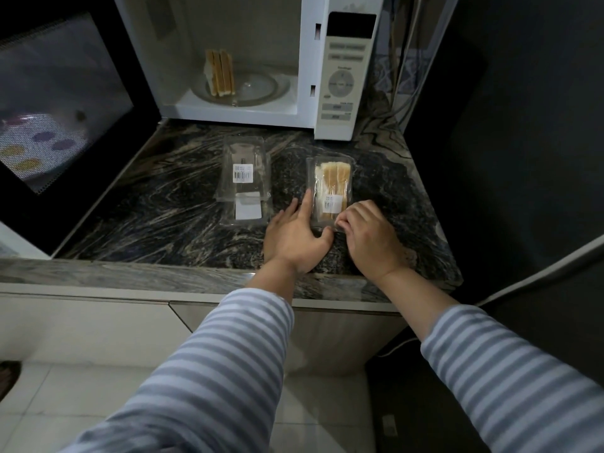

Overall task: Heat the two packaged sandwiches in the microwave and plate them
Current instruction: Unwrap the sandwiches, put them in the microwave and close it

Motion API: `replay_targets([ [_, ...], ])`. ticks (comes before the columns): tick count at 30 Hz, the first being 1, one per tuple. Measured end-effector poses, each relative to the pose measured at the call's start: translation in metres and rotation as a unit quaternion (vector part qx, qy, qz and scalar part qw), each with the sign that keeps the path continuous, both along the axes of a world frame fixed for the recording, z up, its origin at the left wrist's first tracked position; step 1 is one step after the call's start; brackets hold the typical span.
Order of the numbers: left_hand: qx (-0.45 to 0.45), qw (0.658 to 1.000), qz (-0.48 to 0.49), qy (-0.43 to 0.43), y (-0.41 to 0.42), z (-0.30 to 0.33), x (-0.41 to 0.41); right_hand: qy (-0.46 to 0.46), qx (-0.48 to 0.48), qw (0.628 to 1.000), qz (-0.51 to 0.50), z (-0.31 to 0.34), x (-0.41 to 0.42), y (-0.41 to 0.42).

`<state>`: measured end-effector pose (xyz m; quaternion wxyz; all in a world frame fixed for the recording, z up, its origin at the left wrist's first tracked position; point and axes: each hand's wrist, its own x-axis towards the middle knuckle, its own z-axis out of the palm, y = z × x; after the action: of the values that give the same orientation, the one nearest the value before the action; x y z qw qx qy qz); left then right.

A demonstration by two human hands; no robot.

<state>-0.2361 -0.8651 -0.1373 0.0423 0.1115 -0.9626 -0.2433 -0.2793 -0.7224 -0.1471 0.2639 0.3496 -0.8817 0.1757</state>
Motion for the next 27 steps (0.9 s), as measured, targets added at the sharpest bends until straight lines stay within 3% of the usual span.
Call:
replay_targets([
  [12, 0.046, 0.997, -0.039, 0.050, 0.001, 0.000, 0.004, 0.036, -0.049, 0.998, -0.017, 0.004, 0.004, 0.003],
  [15, 0.123, 0.987, -0.050, 0.086, 0.001, 0.003, 0.007, -0.025, -0.170, 0.984, -0.042, 0.004, 0.007, 0.006],
  [19, 0.226, 0.965, -0.059, 0.123, 0.004, 0.018, -0.005, -0.170, -0.292, 0.930, -0.145, 0.008, 0.006, 0.004],
  [21, 0.234, 0.958, -0.056, 0.158, 0.009, 0.032, -0.016, -0.213, -0.313, 0.908, -0.179, 0.015, 0.004, -0.005],
  [27, 0.172, 0.954, -0.085, 0.231, 0.001, 0.065, -0.055, -0.279, -0.312, 0.892, -0.173, 0.049, -0.017, -0.051],
])
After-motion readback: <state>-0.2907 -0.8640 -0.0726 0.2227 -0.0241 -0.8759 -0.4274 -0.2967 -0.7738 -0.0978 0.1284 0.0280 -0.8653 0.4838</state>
